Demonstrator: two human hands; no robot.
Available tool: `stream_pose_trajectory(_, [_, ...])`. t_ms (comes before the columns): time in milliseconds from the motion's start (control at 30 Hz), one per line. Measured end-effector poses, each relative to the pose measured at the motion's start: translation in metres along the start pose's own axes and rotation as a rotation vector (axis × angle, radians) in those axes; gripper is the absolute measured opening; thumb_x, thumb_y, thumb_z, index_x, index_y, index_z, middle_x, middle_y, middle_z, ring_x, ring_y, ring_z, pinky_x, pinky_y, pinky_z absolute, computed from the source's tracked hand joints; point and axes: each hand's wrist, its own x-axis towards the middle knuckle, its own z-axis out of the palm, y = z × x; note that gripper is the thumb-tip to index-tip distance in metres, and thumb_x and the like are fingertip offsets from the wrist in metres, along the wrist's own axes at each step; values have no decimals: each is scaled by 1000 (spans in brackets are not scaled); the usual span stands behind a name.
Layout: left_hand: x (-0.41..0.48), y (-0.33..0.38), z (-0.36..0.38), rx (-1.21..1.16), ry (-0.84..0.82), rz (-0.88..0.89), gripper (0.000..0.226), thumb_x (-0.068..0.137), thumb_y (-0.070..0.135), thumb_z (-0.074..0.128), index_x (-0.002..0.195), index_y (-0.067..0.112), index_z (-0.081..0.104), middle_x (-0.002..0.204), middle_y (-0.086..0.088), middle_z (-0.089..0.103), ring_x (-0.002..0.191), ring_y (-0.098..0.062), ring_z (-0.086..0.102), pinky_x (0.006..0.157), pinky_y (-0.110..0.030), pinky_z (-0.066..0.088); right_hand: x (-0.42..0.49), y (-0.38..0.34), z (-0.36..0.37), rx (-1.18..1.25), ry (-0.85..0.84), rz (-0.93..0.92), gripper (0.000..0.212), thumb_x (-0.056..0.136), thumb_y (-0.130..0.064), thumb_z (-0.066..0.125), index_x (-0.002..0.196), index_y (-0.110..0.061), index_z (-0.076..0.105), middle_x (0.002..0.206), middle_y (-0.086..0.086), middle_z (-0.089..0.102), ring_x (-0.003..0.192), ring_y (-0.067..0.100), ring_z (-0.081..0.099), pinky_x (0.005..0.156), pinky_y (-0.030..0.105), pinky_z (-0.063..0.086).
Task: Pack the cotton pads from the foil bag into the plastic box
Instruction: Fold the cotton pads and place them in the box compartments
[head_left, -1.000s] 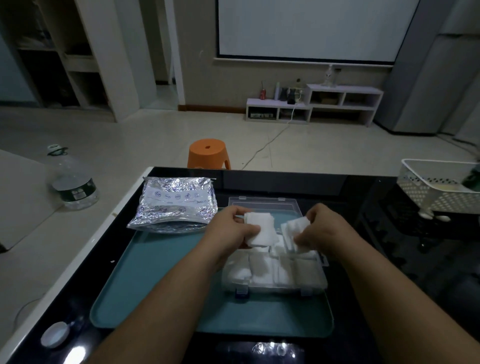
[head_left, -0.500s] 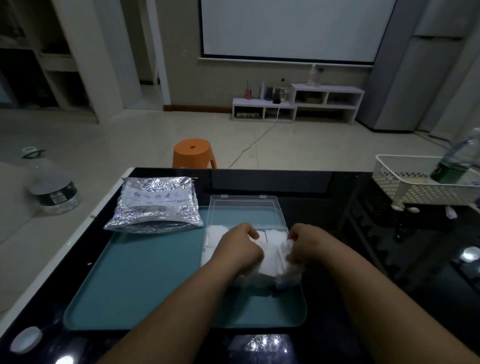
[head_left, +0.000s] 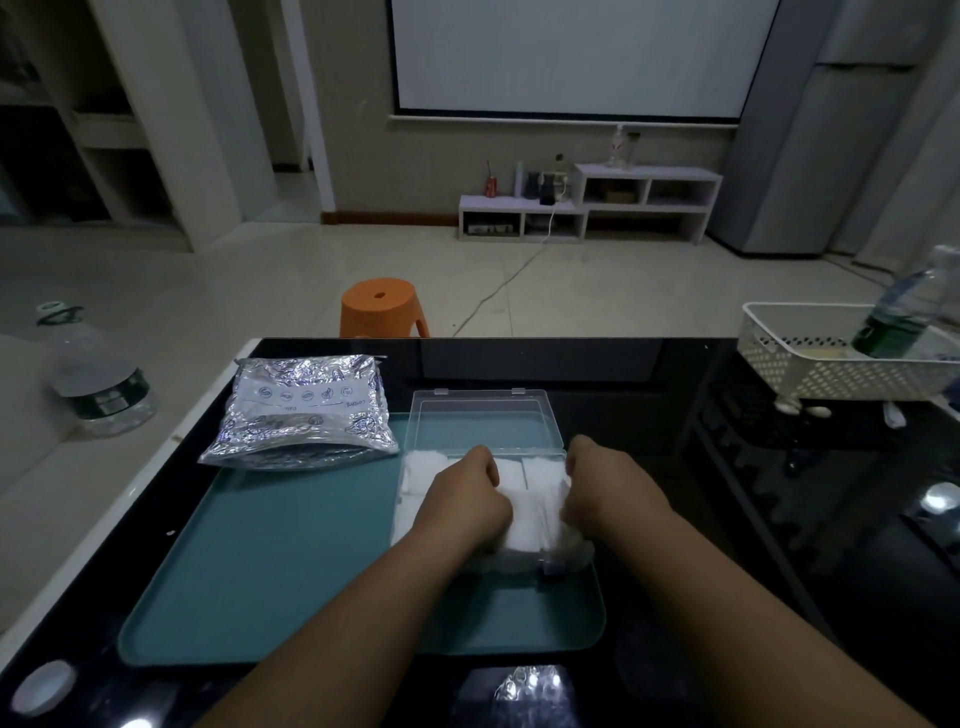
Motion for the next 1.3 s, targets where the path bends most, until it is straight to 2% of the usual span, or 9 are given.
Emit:
stream_pose_trajectory(167, [-7,1,6,138,43,78,20,78,3,48,92,16,48,83,-3,56,76,-25,54,62,-32,43,1,-7,6,-114,-13,-13,10,84,-11,60,81,-19,55,80,2,57,69,18,55,66,32,48])
stream_pose_trajectory(367, [-16,5,12,489,230,266,30,85,11,55,113,19,50,108,-8,52,99,-30,53,69,-34,37,6,-3,2,-103,-16,-12,14,84,-14,62,98,-15,67,76,2,54,68,19,53,65,31,46])
stream_pose_trajectory(533, [-3,2,2,420,55,325,16,82,13,62,91,21,72,93,-1,62,91,-24,62,70,-26,43,6,-1,-4,-123,-160,-20,34,78,-9,68,111,-18,70,101,3,66,83,20,62,74,29,53])
stream_pose_trajectory(600, [0,2,-5,465,-29,352,3,79,19,68,79,18,70,85,-1,57,90,-25,61,66,-25,38,6,0,-6,-126,-200,-18,39,77,-11,73,115,-18,68,107,3,67,89,20,65,83,30,56])
stream_pose_trajectory(700, [0,-1,-10,488,-100,377,26,74,28,75,63,13,58,88,-5,49,90,-27,58,67,-25,34,5,-1,-10,-160,-249,-43,48,76,-16,77,123,-18,65,114,3,65,96,20,64,90,34,55])
stream_pose_trajectory(933, [-3,-4,-5,568,-149,447,32,84,35,69,67,18,48,101,-6,51,98,-25,52,78,-32,39,4,-3,-6,-262,-306,-106,33,79,-16,69,112,-17,69,110,6,63,94,22,63,87,35,55])
stream_pose_trajectory(1067, [-8,-5,-1,603,-97,484,23,87,31,66,94,10,62,107,-9,53,104,-28,51,82,-34,39,-1,-7,-10,-348,-351,-193,20,89,-18,62,108,-15,66,107,8,57,97,22,58,84,31,49])
stream_pose_trajectory(1167, [-8,-7,-3,579,-80,508,35,88,31,64,121,19,56,118,-8,53,111,-27,50,90,-36,42,-2,-2,-14,-301,-307,-223,21,91,-22,60,109,-15,68,111,4,63,99,20,60,88,30,50])
stream_pose_trajectory(1300, [-10,-5,-5,554,-129,487,30,89,37,62,117,26,62,114,-5,52,108,-24,51,86,-33,42,-4,-1,-14,-177,-292,-199,39,83,-29,73,121,-32,67,118,-3,65,99,15,63,90,31,53])
